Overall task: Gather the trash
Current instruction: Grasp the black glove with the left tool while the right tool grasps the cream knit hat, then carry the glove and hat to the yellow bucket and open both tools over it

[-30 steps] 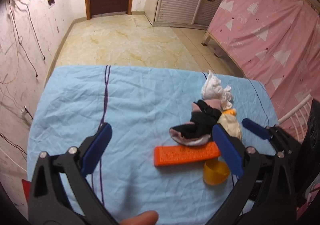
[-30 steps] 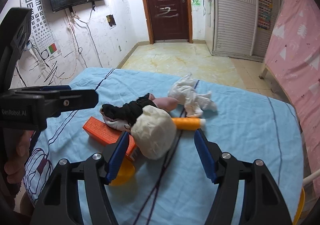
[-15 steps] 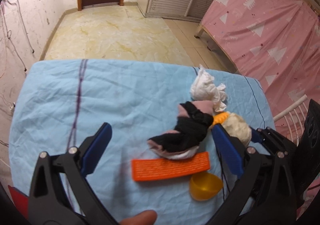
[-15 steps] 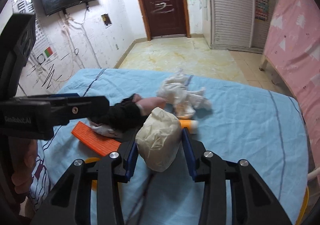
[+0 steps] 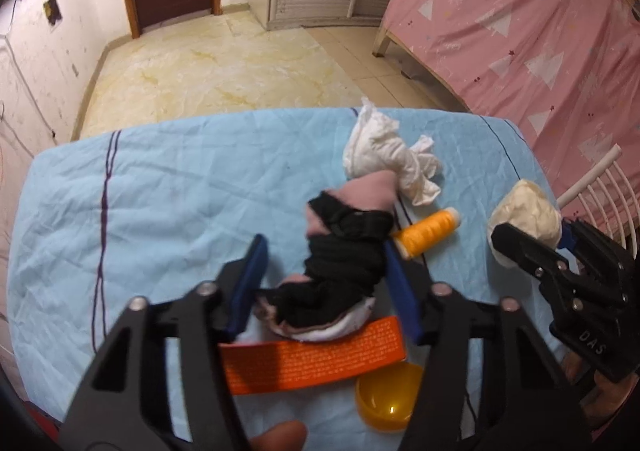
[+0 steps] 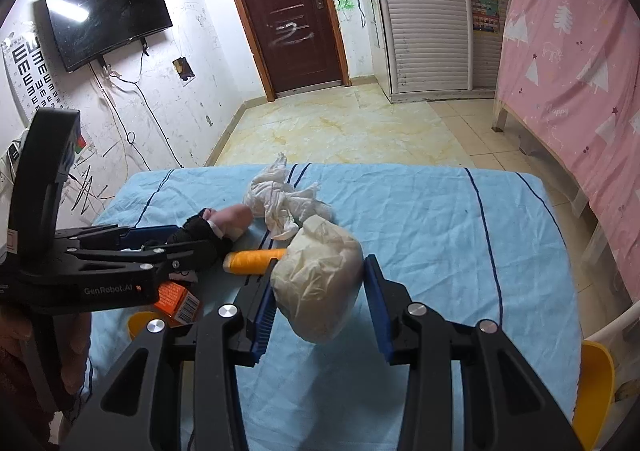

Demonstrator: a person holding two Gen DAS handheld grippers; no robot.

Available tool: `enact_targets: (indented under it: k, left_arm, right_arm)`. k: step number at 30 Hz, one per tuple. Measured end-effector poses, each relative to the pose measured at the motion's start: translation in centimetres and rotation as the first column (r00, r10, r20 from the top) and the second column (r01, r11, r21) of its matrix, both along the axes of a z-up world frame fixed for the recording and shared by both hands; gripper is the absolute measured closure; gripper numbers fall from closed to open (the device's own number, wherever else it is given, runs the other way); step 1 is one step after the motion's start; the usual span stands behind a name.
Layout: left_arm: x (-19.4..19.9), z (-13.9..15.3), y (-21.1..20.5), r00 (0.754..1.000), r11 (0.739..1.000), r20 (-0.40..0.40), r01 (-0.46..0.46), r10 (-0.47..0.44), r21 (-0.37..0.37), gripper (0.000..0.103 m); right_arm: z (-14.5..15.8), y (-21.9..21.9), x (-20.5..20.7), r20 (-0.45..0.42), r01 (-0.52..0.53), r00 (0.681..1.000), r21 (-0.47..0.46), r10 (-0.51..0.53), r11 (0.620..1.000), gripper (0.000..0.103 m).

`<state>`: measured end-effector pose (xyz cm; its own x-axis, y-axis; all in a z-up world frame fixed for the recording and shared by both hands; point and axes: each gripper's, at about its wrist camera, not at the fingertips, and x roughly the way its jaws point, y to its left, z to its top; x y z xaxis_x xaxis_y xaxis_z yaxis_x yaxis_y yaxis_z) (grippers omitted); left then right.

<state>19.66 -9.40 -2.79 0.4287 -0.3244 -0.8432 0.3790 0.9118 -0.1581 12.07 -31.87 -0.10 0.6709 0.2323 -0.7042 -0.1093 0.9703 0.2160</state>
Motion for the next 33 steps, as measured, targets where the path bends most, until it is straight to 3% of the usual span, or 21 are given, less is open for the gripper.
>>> enact_targets:
  k: [3,4,9,20,33]
  left_arm:
    - [-0.6,0.8,-0.2,0.999,1.000,0.040,0.008,-0.008,0.010,0.071]
    - [-0.8,1.2,-0.3,0.998,1.000,0.056,0.008,-0.009,0.015,0.072]
    - [-1.8,3.1,-1.1,0.993,1.000,0.116,0.020,-0.022,0.019,0.072]
    - [-4.9,6.3,-5.0,0.981,0.995,0.169,0.100,-0.098,-0.001,0.072]
    - [-9.5,7.3,-14.1,0.949,0.967,0.184,0.255,-0.254,0.023,0.072]
  right_arm:
    - [0.4,0.0,-0.2,0.011,0.007,1.000,0.004,-0.007,1.000,0.068]
    - [0.6,0.1,-0.3,0.018,0.010,1.000,0.006,-0.011,1.000,0.068]
    - [1.4,-0.5,-1.2,0.043,0.019,0.999,0.012,-0.019,1.000,0.068]
    - [3.0,-4.5,-4.3,0.097,0.083,0.992,0.045,-0.087,0.996,0.068]
    - [2.5,-14.6,-11.1,0.137,0.252,0.953,0.129,-0.269,0.959,0.068]
